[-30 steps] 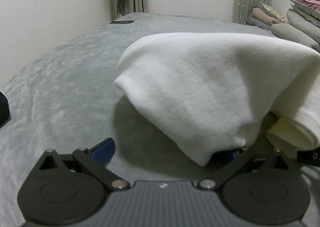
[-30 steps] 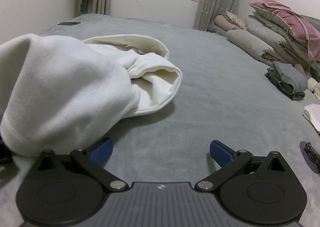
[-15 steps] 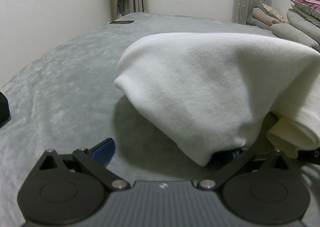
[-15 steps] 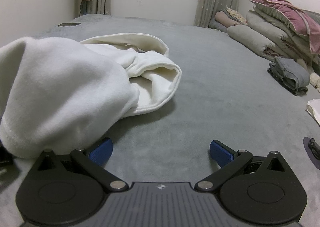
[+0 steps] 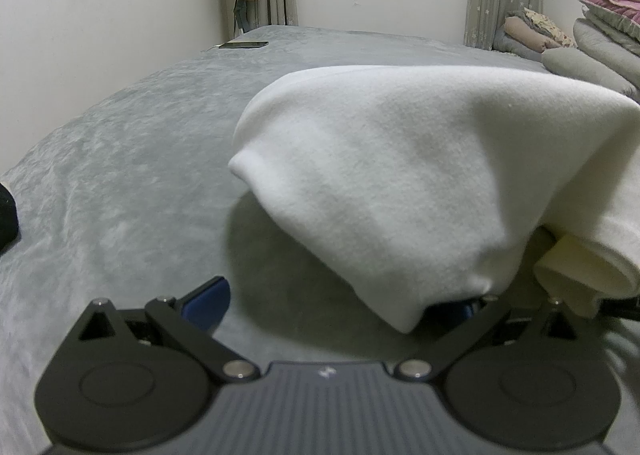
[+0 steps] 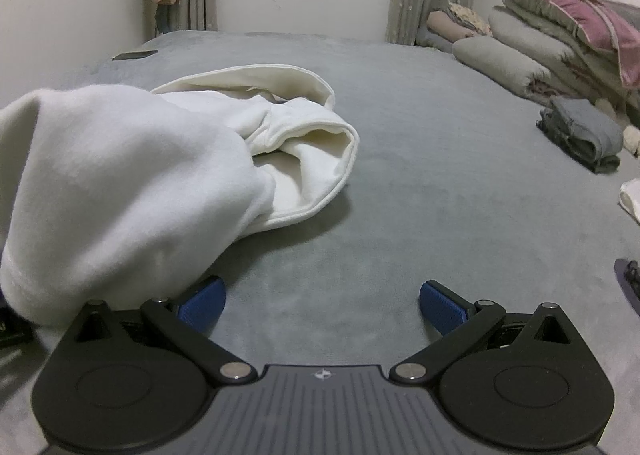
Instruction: Fold clothes
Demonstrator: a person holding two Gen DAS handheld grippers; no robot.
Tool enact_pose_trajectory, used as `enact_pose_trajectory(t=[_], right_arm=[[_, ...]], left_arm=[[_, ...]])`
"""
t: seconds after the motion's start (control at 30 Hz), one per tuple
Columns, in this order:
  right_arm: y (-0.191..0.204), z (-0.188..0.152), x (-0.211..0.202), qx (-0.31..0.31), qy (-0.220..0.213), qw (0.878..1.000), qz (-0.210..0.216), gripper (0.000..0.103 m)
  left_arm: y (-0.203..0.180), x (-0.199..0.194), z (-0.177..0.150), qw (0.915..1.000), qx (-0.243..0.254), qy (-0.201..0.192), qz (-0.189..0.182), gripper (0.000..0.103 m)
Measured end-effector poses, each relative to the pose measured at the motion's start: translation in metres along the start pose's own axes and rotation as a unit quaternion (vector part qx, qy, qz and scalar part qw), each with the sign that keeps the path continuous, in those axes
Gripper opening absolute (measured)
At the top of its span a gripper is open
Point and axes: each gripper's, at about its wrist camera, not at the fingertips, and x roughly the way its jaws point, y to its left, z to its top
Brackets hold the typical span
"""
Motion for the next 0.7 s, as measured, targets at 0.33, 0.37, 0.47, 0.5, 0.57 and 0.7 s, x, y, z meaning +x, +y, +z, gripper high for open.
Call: enact_pose_trajectory(t=[0.33, 0.37, 0.47, 0.5, 0.57, 0.7], right_arm=[[-0.004, 0.008, -0.005, 0.031, 0.027, 0.999, 0.02, 0.103], [-0.008, 0.009, -0.007, 0.04, 0.024, 0.998, 0.029, 0.103], [-0.022, 0.011, -0.013, 0.085, 0.007, 0.994, 0.067, 0.103], [-0.028, 0.012, -0.015, 0.104, 0.001, 0.991, 0.082, 0.103], [-0.04, 0.013, -0.018, 0.14, -0.009, 0.984, 0.109, 0.099], [-0.058, 0.014, -0.021, 0.197, -0.022, 0.965, 0.171, 0.089]], left_arm=[[0.011, -0.002, 0.005, 0.9997, -0.001, 0.011, -0.02, 0.103], [0.017, -0.004, 0.006, 0.9996, -0.009, 0.008, -0.025, 0.103], [0.036, -0.014, 0.01, 0.9989, -0.04, -0.005, -0.025, 0.103], [0.043, -0.019, 0.011, 0.9982, -0.056, -0.006, -0.022, 0.103], [0.055, -0.03, 0.016, 0.9968, -0.074, -0.016, -0.025, 0.103], [0.067, -0.051, 0.026, 0.9952, -0.064, -0.068, -0.027, 0.103]])
